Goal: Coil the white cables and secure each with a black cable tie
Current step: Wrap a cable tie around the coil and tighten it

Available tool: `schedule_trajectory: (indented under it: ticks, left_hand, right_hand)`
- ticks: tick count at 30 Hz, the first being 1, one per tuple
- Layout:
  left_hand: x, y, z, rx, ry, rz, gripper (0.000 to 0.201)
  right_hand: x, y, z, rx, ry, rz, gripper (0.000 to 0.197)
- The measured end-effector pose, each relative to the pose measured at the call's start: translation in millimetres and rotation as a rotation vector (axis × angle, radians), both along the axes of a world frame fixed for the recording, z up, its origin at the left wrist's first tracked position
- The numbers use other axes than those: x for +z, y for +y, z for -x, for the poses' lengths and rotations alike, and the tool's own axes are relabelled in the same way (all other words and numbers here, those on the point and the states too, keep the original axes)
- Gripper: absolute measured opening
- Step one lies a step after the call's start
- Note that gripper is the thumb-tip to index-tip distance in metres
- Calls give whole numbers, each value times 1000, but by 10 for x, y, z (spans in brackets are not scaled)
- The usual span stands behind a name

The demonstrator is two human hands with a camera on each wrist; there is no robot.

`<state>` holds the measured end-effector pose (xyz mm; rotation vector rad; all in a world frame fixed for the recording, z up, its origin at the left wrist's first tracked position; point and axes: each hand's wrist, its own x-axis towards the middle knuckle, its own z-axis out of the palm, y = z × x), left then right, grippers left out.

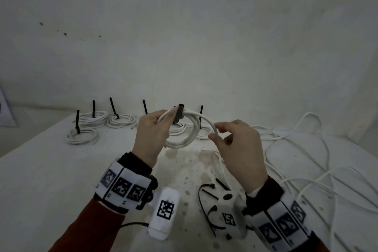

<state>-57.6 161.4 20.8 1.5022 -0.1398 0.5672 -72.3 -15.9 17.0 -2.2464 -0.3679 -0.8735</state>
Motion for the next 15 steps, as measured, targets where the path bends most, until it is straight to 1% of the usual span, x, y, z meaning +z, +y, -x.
schedule_trajectory:
  ticks: [3, 5, 6, 7, 10, 11, 12, 13, 15]
  left_hand:
    - [15, -30, 46, -113, 39, 48, 33]
    - [11, -53, 63, -211, 64, 110, 36]
    - [11, -73, 75, -259, 68, 141, 35]
    - [11, -94, 91, -291, 69, 161, 33]
    - [11, -133, 116, -279, 52, 154, 26]
    - [18, -136, 126, -261, 40, 143, 23]
    - [26, -136, 135, -244, 34, 138, 21]
    - [41, -136, 150, -231, 33, 139, 21]
    - [62, -130, 161, -213, 42, 145, 22]
  right_hand:
    - [-62, -24, -88, -20, -117, -11, 10]
    - [-94, -34, -127, -5, -131, -93, 12]
    - [-103, -29, -140, 27, -80, -176, 14]
    - [-95, -16, -144, 88, 17, -296, 18]
    - [-16, 63, -70, 419, 399, -741, 23]
    - [14, 84, -36, 507, 490, -826, 22]
    - [33, 100, -6, 566, 541, -852, 21]
    - [31, 112, 11, 592, 548, -823, 19]
    - [-1, 143, 29, 561, 470, -672, 11]
